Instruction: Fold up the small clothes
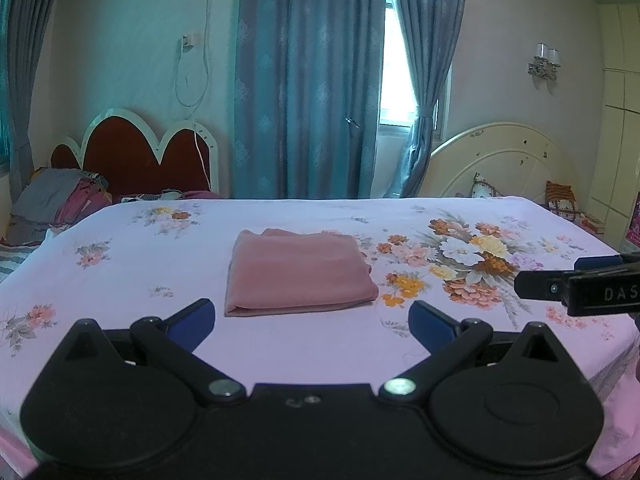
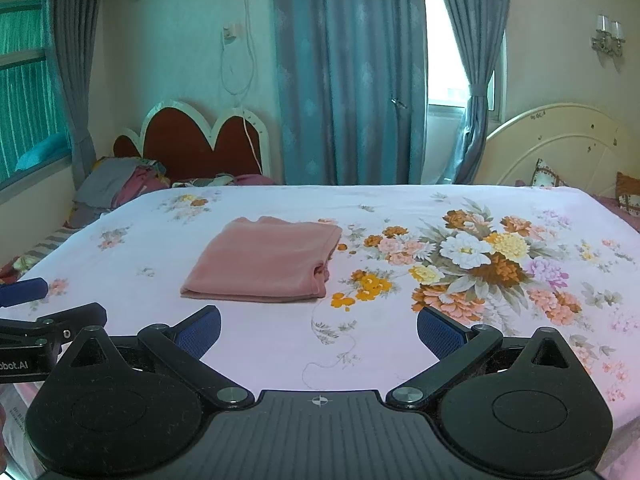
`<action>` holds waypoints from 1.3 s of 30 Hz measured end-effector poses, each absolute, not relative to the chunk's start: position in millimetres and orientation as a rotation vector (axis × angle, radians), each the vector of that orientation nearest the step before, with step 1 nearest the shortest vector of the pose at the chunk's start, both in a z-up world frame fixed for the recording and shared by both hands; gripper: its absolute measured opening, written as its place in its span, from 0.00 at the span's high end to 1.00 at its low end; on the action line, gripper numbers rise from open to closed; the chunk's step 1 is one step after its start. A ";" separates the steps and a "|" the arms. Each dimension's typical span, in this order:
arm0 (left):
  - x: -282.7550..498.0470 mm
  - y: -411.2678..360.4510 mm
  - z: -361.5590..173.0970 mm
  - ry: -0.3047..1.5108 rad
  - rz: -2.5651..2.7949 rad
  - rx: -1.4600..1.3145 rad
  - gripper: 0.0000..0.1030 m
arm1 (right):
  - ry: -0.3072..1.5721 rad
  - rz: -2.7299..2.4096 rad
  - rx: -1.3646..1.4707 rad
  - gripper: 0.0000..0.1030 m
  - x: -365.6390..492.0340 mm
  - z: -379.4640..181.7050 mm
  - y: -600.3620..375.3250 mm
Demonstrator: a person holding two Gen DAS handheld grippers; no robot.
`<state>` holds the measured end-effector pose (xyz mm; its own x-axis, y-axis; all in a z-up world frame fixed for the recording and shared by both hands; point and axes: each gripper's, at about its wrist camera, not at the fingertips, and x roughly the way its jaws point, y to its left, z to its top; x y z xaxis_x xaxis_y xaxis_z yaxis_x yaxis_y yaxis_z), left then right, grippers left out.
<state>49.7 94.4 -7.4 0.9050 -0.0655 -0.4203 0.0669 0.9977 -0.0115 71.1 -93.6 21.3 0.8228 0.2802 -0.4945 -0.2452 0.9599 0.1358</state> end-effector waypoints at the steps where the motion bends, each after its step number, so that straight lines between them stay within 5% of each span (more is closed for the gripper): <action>1: 50.2 94.8 -7.0 0.434 -0.069 0.003 0.00 | 0.536 0.282 0.068 0.00 71.2 21.7 -94.1; 39: 52.1 92.6 -5.9 0.435 -0.074 0.006 0.00 | 0.538 0.298 0.064 0.00 70.0 19.0 -101.0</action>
